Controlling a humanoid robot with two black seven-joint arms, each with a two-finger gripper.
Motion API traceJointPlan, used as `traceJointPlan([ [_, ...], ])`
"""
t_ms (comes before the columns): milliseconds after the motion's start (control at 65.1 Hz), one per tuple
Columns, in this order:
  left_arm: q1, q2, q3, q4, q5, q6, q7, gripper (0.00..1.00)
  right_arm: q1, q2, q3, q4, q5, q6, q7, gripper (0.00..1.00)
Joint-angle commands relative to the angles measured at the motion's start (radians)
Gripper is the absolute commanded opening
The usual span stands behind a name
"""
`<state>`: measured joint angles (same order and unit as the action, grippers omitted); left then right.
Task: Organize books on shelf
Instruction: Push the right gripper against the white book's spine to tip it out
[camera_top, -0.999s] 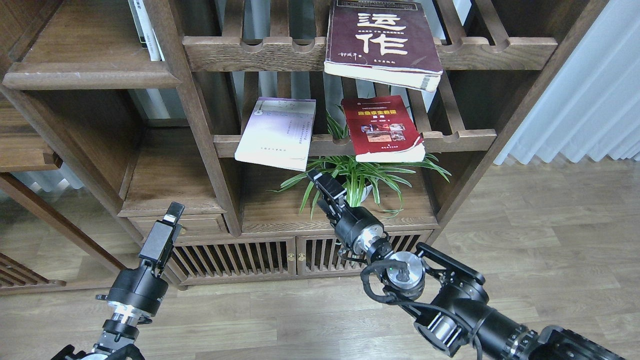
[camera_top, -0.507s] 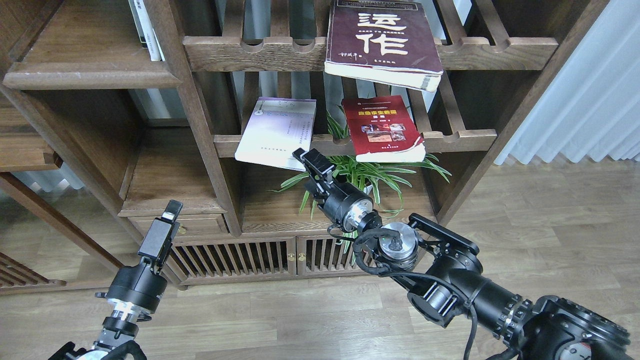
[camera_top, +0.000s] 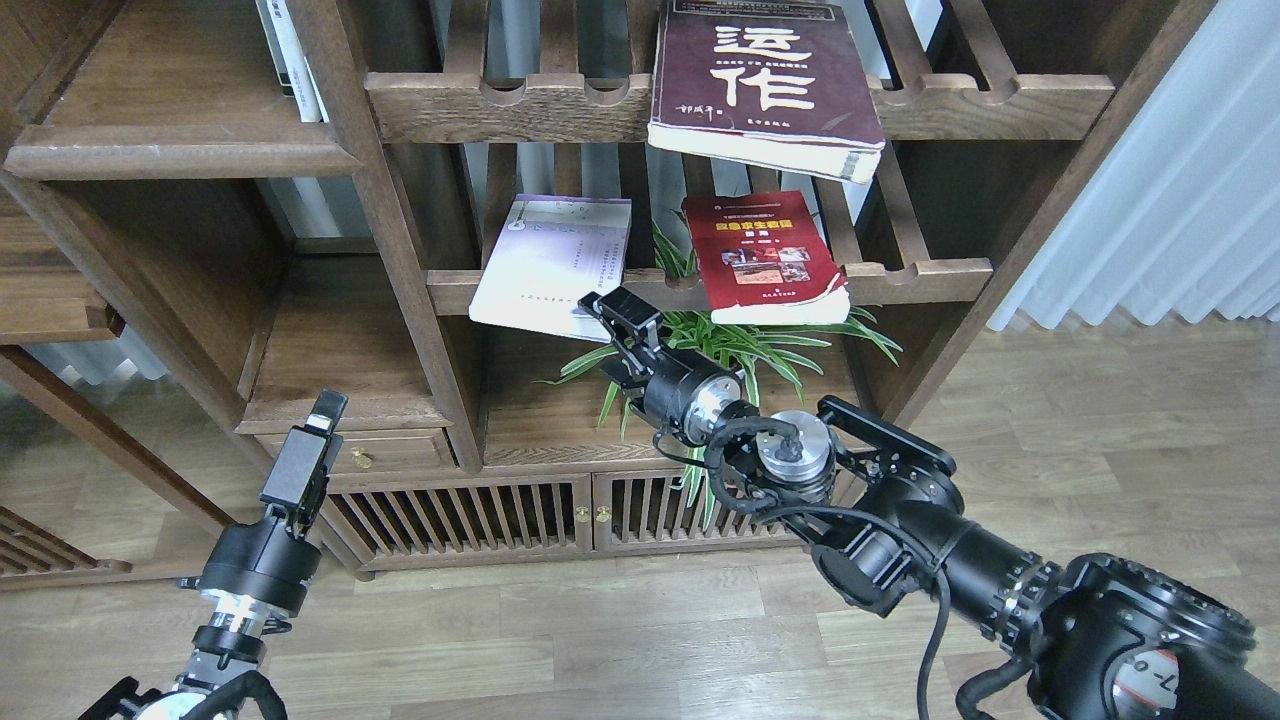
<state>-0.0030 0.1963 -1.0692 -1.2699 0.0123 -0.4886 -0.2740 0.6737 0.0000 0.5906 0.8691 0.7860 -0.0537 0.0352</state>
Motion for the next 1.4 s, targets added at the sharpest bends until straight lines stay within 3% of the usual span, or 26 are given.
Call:
traceJointPlan([
  [0,-0.002,0.000,0.000,0.003,0.000,0.000,0.001,1.00,0.004,0.000,0.000,-0.006,0.027,0.000,0.000,0.91],
  [108,-0.003,0.000,0.000,0.007,0.000,0.000,0.001,1.00,0.004,0.000,0.000,-0.015,0.047,0.000,0.000,0.73],
  [261,-0.008,0.000,0.000,0.009,0.000,0.000,0.003,1.00,0.006,0.000,0.000,-0.032,0.050,0.000,-0.004,0.67],
  [430,-0.011,0.000,0.000,0.009,0.002,0.000,0.003,1.00,0.007,0.000,0.009,-0.041,0.065,0.012,-0.011,0.37],
  [553,-0.011,0.000,0.000,0.012,0.000,0.000,0.003,1.00,0.010,0.000,0.009,-0.042,0.071,0.014,-0.014,0.29],
  [769,-0.009,0.000,-0.003,0.014,0.000,0.000,-0.002,1.00,0.010,0.000,0.011,-0.050,0.101,0.058,-0.018,0.05],
  [1383,-0.009,0.000,-0.015,0.069,-0.025,0.000,-0.005,1.00,-0.035,0.000,0.087,0.007,0.096,0.130,-0.026,0.04],
])
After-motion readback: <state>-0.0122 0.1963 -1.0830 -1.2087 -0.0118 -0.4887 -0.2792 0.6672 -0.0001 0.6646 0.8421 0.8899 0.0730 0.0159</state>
